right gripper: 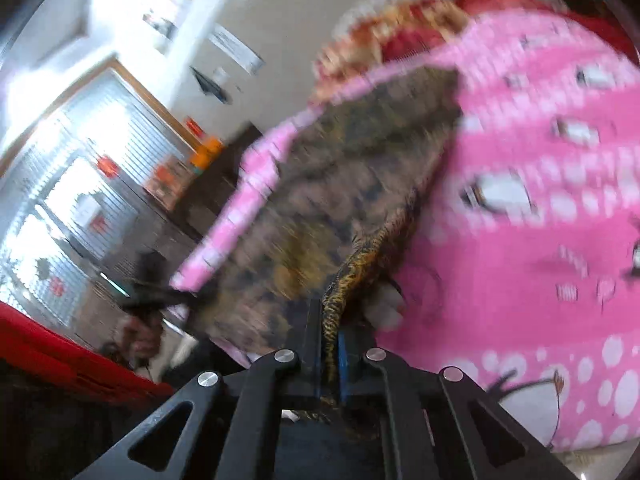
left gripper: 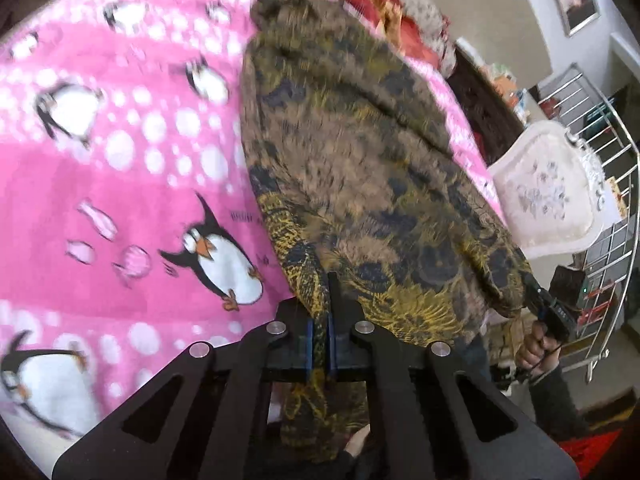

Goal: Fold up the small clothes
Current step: 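Grasp the strip's hem end with the left gripper and lift it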

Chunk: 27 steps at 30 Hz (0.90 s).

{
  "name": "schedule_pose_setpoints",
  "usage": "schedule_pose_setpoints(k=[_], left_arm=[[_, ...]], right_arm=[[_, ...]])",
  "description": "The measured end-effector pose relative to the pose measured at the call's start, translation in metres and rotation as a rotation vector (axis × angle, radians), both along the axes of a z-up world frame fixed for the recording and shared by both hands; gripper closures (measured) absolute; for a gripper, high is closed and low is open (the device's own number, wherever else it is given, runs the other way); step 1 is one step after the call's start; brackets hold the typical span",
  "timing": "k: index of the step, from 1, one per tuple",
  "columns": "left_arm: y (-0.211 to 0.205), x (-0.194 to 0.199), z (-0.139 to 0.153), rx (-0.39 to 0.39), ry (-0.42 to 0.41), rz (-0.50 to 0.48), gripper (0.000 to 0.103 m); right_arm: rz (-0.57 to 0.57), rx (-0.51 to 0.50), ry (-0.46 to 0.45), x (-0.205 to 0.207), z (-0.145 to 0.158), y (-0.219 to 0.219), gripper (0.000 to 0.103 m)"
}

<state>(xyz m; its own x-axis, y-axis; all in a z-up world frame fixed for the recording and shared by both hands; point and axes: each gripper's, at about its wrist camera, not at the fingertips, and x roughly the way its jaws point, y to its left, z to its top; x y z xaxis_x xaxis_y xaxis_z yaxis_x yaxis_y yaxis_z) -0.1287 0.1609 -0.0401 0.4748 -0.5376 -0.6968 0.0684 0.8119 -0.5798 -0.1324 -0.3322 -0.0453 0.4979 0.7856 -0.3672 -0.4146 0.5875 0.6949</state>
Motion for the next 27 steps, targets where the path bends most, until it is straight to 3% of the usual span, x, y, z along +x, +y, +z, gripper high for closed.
schedule_pose_setpoints(k=[4, 9, 14, 18, 22, 27], left_arm=[[0.017, -0.015, 0.03, -0.044, -0.093, 0.022, 0.1], [0.039, -0.043, 0.051, -0.083, -0.138, 0.042, 0.1], [0.048, -0.074, 0.057, -0.135, -0.142, 0.016, 0.1], [0.047, -0.077, 0.049, -0.163, -0.122, 0.044, 0.1], [0.05, -0.046, 0.061, -0.192, -0.16, 0.122, 0.1], [0.052, 0.03, 0.08, -0.143, -0.181, 0.161, 0.1]], right_arm=[[-0.032, 0.089, -0.063, -0.014, 0.027, -0.01, 0.098], [-0.024, 0.138, -0.146, -0.045, 0.06, -0.018, 0.1], [-0.062, 0.182, -0.177, -0.071, 0.077, -0.037, 0.1], [-0.083, 0.181, -0.147, -0.081, 0.07, -0.047, 0.1], [-0.13, 0.196, -0.138, -0.064, 0.069, -0.052, 0.1], [-0.19, 0.134, -0.117, 0.01, 0.076, -0.049, 0.1]])
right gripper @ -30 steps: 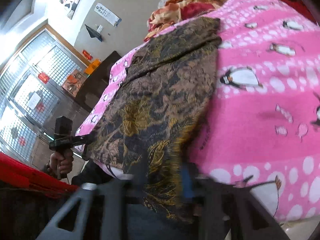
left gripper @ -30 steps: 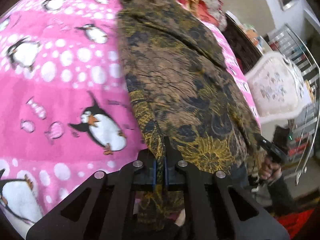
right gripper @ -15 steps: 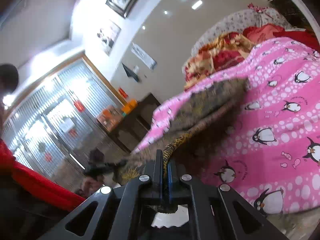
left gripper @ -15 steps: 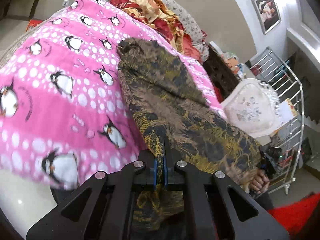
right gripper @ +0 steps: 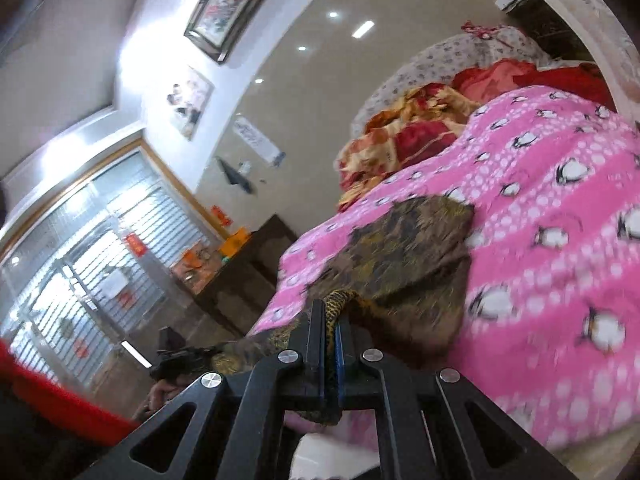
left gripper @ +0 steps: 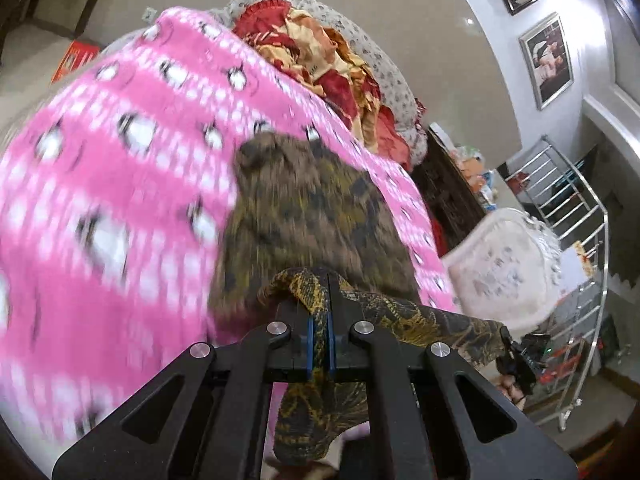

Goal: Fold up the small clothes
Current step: 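Grasp the strip's hem end with the left gripper and lift it, then fold the held hem end over toward the collar with the left gripper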

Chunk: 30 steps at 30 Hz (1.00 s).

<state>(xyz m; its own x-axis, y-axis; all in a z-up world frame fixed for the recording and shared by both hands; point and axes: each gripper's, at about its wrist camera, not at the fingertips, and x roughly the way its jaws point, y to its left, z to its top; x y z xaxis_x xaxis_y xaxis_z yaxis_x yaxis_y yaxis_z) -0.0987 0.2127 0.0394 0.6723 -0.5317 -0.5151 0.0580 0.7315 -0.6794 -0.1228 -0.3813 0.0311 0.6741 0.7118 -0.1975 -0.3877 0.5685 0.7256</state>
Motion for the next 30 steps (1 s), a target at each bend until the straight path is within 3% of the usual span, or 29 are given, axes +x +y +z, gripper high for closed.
schedule_pose_setpoints(k=[9, 14, 22, 26, 30], left_arm=[[-0.003, 0.162, -0.005, 0.09, 0.063, 0.03, 0.1], [0.002, 0.22, -0.025, 0.115, 0.12, 0.054, 0.1], [0.001, 0.265, -0.077, 0.149, 0.22, 0.036, 0.097], [0.005, 0.27, -0.098, 0.121, 0.231, 0.014, 0.096], [0.009, 0.271, -0.102, 0.108, 0.208, -0.021, 0.095]], right_arm=[[-0.119, -0.114, 0.162, 0.167, -0.022, 0.015, 0.1], [-0.146, -0.146, 0.242, 0.233, -0.039, 0.025, 0.1], [-0.156, -0.202, 0.367, 0.302, -0.085, 0.03, 0.1], [-0.138, -0.244, 0.431, 0.312, -0.111, 0.034, 0.1], [-0.127, -0.19, 0.454, 0.313, -0.12, 0.026, 0.1]])
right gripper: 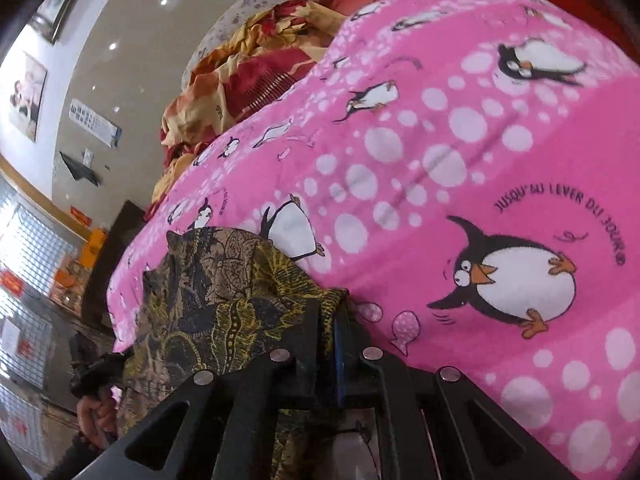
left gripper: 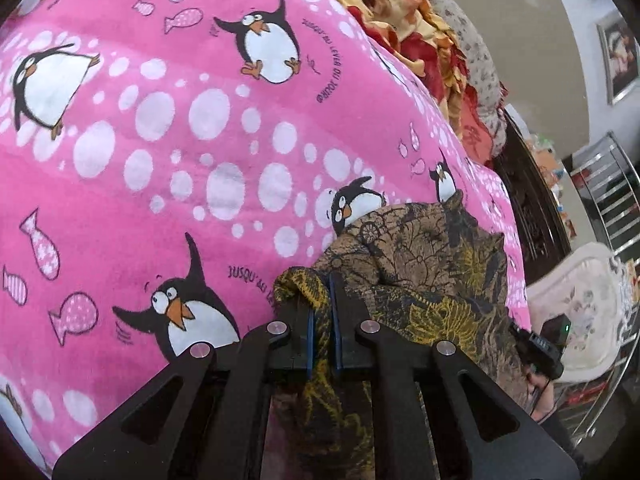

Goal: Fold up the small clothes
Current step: 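Fold the held hem end over toward the collar with the left gripper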

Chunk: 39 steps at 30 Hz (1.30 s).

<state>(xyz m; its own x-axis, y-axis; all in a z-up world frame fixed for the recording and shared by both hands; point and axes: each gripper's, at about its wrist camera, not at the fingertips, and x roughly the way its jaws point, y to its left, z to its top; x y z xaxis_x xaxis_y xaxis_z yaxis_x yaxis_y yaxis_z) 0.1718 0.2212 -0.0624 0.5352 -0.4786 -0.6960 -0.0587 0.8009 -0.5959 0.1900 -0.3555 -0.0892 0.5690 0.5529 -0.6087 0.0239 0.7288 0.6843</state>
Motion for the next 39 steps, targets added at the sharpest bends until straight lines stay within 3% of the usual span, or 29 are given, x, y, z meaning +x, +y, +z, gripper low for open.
schedule_pose_setpoints(k=[3, 6, 11, 12, 14, 16, 19, 20, 22, 25, 28, 31, 36, 39], left_arm=[[0.003, 0.002, 0.005, 0.0, 0.027, -0.02, 0.095], [0.005, -0.005, 0.031, 0.047, 0.018, -0.049, 0.095], [-0.019, -0.034, 0.077, 0.242, -0.085, -0.098, 0.091], [-0.03, -0.04, 0.085, 0.307, -0.116, -0.103, 0.088], [-0.04, -0.042, 0.087, 0.374, -0.141, -0.102, 0.056], [-0.046, -0.035, 0.086, 0.438, -0.14, -0.072, 0.052], [-0.046, -0.032, 0.093, 0.456, -0.13, 0.011, 0.052], [-0.051, -0.041, 0.096, 0.402, -0.156, 0.01, 0.052], [-0.072, -0.059, 0.093, 0.324, -0.176, -0.075, 0.052], [-0.127, -0.086, 0.058, 0.297, -0.096, -0.267, 0.052], [-0.152, -0.09, 0.018, 0.381, 0.028, -0.306, 0.053], [-0.163, -0.075, 0.02, 0.509, -0.016, -0.285, 0.053], [-0.161, -0.012, 0.027, 0.581, -0.023, -0.224, 0.053], [-0.149, 0.023, 0.045, 0.629, -0.097, -0.127, 0.053]], right_arm=[[-0.004, 0.034, 0.034, 0.0, -0.001, -0.005, 0.097], [-0.025, 0.045, 0.081, -0.007, 0.013, -0.015, 0.089], [-0.008, -0.079, -0.037, -0.041, 0.075, -0.015, 0.089], [0.0, -0.109, -0.065, -0.049, 0.087, -0.011, 0.089], [0.038, -0.143, -0.116, -0.063, 0.107, 0.005, 0.088], [0.092, -0.178, -0.147, -0.071, 0.116, 0.026, 0.088], [0.168, -0.249, -0.151, -0.075, 0.116, 0.059, 0.087], [0.197, -0.281, -0.127, -0.074, 0.111, 0.072, 0.087], [0.238, -0.319, -0.086, -0.075, 0.099, 0.086, 0.087], [0.295, -0.398, -0.033, -0.071, 0.077, 0.108, 0.087], [0.335, -0.47, 0.046, -0.064, 0.054, 0.12, 0.087], [0.353, -0.514, 0.052, -0.051, 0.045, 0.124, 0.087], [0.329, -0.518, 0.085, -0.01, 0.049, 0.124, 0.088], [0.264, -0.503, -0.035, 0.014, 0.073, 0.121, 0.087]])
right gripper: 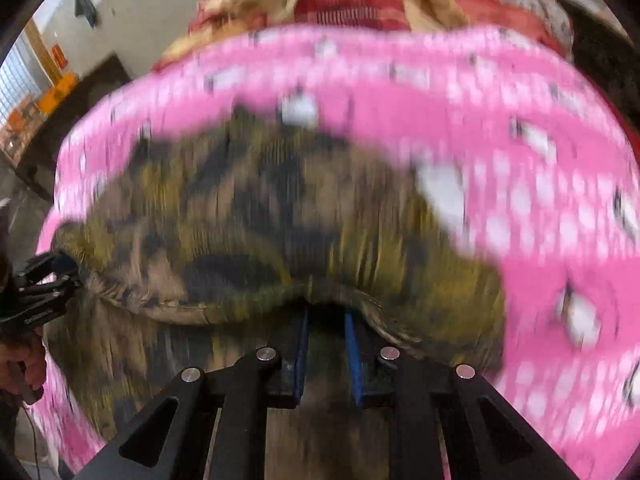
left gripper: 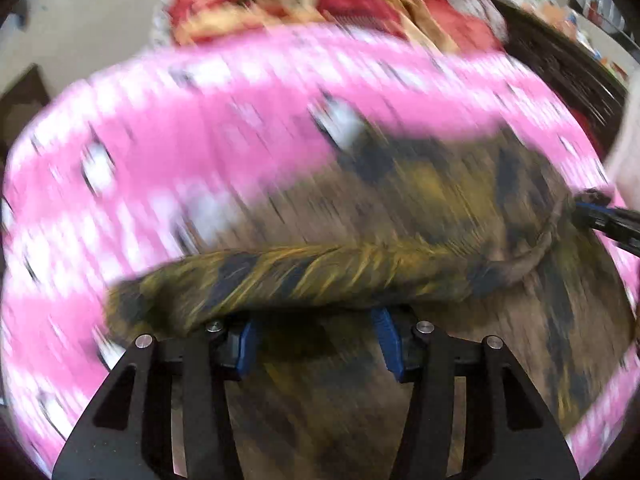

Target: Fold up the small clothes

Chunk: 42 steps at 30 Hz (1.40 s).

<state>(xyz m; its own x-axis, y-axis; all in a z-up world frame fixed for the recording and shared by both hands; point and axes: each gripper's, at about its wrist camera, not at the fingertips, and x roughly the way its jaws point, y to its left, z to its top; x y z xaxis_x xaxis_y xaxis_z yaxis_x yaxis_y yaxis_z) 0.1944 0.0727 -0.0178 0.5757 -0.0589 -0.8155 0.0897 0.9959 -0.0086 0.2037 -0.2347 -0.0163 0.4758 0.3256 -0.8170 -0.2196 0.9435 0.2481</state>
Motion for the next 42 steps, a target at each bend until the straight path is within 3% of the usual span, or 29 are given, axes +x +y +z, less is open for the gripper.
schedule_pose_setpoints(k=[4, 8, 11, 14, 15, 18, 19, 21, 23, 25, 28, 29, 30, 31, 32, 33, 34, 36, 38, 42], left_arm=[[0.035, 0.02, 0.032, -0.018, -0.135, 0.203, 0.053], [0.051, -0.003, 0.037, -0.098, -0.236, 0.311, 0.046], [0.035, -0.013, 0.005, -0.106, -0.208, 0.266, 0.045], [0.028, -0.015, -0.038, -0.08, -0.093, 0.257, 0.045], [0.03, -0.017, -0.033, -0.087, -0.132, 0.269, 0.045], [0.036, -0.017, -0.037, -0.095, -0.125, 0.309, 0.043], [0.036, -0.018, -0.037, -0.094, -0.125, 0.311, 0.043], [0.034, -0.019, -0.039, -0.081, -0.127, 0.311, 0.043], [0.032, -0.018, -0.04, -0.073, -0.128, 0.313, 0.043], [0.033, -0.018, -0.039, -0.077, -0.128, 0.316, 0.043], [0.03, -0.017, -0.033, -0.08, -0.127, 0.318, 0.043], [0.031, -0.018, -0.032, -0.078, -0.125, 0.319, 0.042], [0.03, -0.017, -0.033, -0.073, -0.118, 0.321, 0.041], [0.029, -0.015, -0.033, -0.068, -0.114, 0.32, 0.041], [0.028, -0.013, -0.034, -0.054, -0.11, 0.322, 0.04], [0.026, -0.014, -0.034, -0.043, -0.108, 0.324, 0.04], [0.026, -0.013, -0.035, -0.037, -0.107, 0.326, 0.039], [0.025, -0.011, -0.035, -0.027, -0.104, 0.33, 0.038], [0.024, -0.008, -0.036, -0.014, -0.096, 0.332, 0.037], [0.022, -0.005, -0.037, 0.011, -0.086, 0.334, 0.036]], right_arm=[[-0.108, 0.075, -0.218, 0.012, 0.037, -0.016, 0.086], [-0.191, 0.137, -0.274, 0.0, 0.037, -0.024, 0.085], [-0.231, 0.156, -0.253, -0.013, 0.018, -0.022, 0.085], [-0.262, 0.199, -0.259, -0.033, 0.011, -0.025, 0.085], [-0.261, 0.2, -0.241, -0.036, 0.005, -0.027, 0.085], [-0.261, 0.166, -0.095, -0.03, -0.032, -0.028, 0.084], [-0.27, 0.226, -0.056, -0.029, -0.042, -0.037, 0.084], [-0.309, 0.297, -0.032, -0.026, -0.04, -0.051, 0.084], [-0.335, 0.281, -0.007, -0.022, -0.033, -0.056, 0.084], [-0.351, 0.266, -0.053, -0.021, -0.014, -0.057, 0.083], [-0.236, 0.326, -0.158, -0.016, 0.016, -0.041, 0.079], [-0.187, 0.296, -0.203, -0.012, 0.018, -0.031, 0.076], [-0.182, 0.226, -0.186, -0.005, 0.008, -0.025, 0.067], [-0.231, 0.091, -0.076, 0.009, -0.02, -0.023, 0.067], [-0.278, 0.087, 0.012, 0.016, -0.04, -0.029, 0.065], [-0.322, 0.17, -0.011, 0.014, -0.042, -0.041, 0.065], [-0.36, 0.162, -0.031, 0.011, -0.035, -0.045, 0.065], [-0.407, 0.051, -0.118, 0.001, -0.01, -0.042, 0.065], [-0.357, 0.071, -0.206, -0.008, 0.013, -0.032, 0.065], [-0.21, 0.113, -0.222, 0.003, 0.016, 0.0, 0.062]])
